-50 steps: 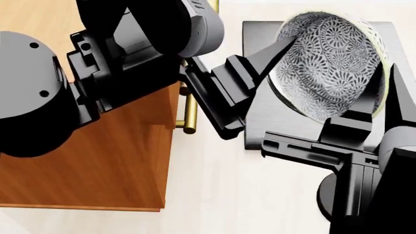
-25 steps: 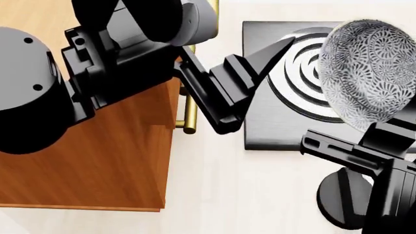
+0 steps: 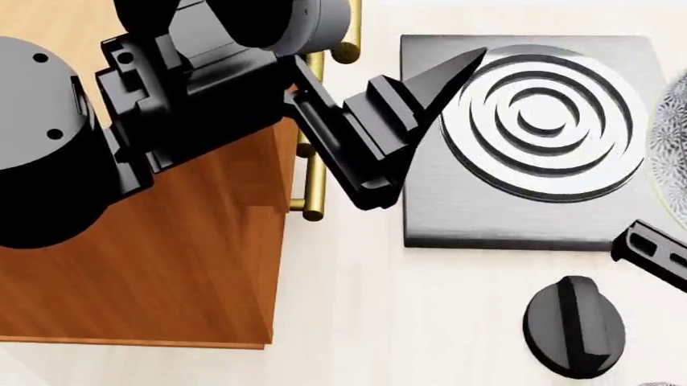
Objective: Pick the akita bowl on the wooden cabinet and place it on the plate.
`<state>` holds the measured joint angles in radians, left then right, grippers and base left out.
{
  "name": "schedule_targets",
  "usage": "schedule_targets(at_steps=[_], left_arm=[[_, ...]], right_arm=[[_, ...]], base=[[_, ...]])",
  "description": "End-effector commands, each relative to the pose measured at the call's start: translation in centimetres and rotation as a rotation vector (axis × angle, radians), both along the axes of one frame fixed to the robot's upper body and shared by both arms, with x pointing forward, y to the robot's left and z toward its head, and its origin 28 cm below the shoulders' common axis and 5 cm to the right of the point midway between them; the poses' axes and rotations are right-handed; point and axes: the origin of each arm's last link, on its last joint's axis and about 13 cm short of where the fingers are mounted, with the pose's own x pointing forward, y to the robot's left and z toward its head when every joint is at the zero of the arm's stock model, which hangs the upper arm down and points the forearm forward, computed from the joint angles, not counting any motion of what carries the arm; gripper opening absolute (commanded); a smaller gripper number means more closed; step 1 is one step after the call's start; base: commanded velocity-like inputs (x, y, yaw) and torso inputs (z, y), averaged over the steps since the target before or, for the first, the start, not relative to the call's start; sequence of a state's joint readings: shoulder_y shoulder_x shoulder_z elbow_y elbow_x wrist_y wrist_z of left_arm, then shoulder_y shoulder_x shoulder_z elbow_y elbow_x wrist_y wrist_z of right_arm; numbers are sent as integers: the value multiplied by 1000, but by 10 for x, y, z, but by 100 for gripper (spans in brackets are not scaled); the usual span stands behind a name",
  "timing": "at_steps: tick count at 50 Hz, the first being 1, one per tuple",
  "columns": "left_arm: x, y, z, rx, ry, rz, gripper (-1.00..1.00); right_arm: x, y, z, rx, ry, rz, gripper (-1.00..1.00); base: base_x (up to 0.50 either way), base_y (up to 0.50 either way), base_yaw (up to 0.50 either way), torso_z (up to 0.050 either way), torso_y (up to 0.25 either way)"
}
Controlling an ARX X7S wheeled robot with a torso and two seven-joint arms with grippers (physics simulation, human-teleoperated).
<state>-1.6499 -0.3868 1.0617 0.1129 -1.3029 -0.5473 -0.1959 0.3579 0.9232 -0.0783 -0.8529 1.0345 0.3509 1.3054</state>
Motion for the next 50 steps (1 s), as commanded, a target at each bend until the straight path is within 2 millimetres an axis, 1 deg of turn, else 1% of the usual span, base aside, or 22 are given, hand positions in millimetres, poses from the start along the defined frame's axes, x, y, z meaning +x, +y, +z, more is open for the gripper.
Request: schedule_targets(at_steps=[1, 11, 26, 30, 33, 42, 50], left_arm=[[0, 1, 0, -14, 11, 3, 100], [1, 2, -2, -17, 15, 5, 100], [1, 2, 0, -19, 12, 3, 100], [1, 2, -1, -18, 13, 4, 100], [2, 2, -1, -19, 13, 5, 100], [2, 3, -1, -21, 13, 3, 100], [2, 4, -3, -23, 18, 8, 100]], right_arm=[[-8, -14, 1, 111, -49, -15, -100], [-14, -24, -2, 295, -98, 52, -100], [-22, -34, -1, 454, -188, 121, -100], [-25, -38, -3, 533, -222, 155, -100], [-27, -39, -1, 528, -227, 149, -100], [-26, -55, -2, 602, -245, 118, -100], [-25, -70, -9, 638, -232, 53, -100]], base=[[0, 0, 0, 0, 0], [0, 0, 0, 0, 0], [0, 0, 0, 1, 1], [0, 0, 0, 0, 0], [0, 0, 0, 0, 0], [0, 0, 0, 0, 0], [0, 0, 0, 0, 1]])
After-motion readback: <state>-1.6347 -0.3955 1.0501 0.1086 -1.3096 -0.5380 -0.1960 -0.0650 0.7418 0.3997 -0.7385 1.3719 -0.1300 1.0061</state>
